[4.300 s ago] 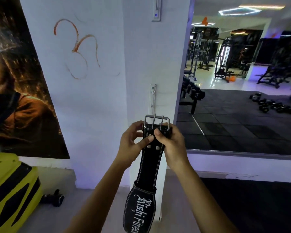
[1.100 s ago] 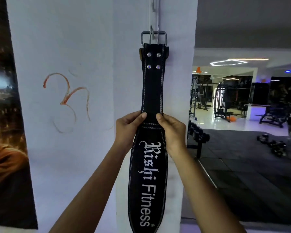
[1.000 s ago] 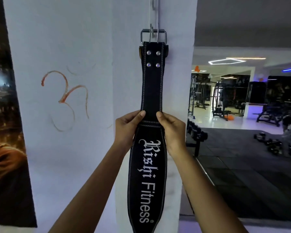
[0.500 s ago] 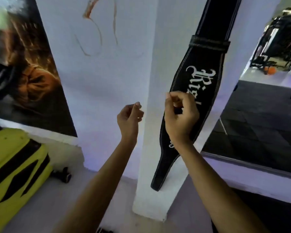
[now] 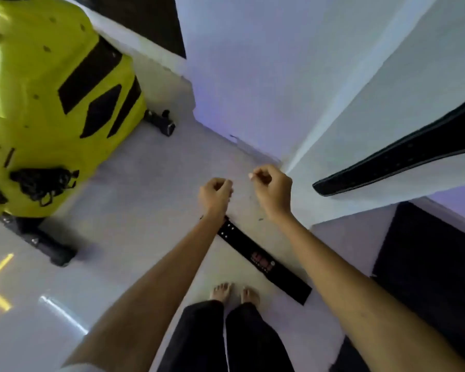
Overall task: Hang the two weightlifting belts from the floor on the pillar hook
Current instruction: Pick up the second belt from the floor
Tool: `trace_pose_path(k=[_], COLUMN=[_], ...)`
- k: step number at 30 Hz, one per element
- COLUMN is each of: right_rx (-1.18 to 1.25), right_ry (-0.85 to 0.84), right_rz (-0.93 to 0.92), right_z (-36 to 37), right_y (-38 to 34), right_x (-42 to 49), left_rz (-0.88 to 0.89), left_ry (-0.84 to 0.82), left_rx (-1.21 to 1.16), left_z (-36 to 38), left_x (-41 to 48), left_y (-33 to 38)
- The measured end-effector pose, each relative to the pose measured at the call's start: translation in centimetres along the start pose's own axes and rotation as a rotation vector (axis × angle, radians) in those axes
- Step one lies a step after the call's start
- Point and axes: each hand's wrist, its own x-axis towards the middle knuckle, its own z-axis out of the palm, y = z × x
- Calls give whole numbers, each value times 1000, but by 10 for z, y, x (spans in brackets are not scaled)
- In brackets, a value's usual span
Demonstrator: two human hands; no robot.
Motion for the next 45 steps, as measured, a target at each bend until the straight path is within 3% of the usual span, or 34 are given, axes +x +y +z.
trace_pose_path(k=[6,18,22,26,28,31,34,41,45], right_rx=[-134,-268,-372,-633,-627,-291,-109,51,157], right_ry=[-254,-505,-556,-590,-625,-685,-688,-655,-593], right_rz=[174,536,575,523,587,682,628,652,737], right_z=[105,285,325,345,347,333,300,183,91], right_y=[157,497,585,619,616,594,531,310,174], right_x=[-20,-33,-18,7,14,14,16,2,-13], left_rz=[-254,-664,-734,-756,-776,-755,-696,-640,-450], left_ry=[141,254,150,120,102,119,131,10,-168], left_rx=[81,41,-77,-232,-292,-457,-586,-569,-405], left_z=[4,60,84,102,102,94,79,25,1], left_x=[73,240,282,307,305,287,261,156,63], left_y=[-153,-493,-565,-595,-593,-577,-527,-335,-192])
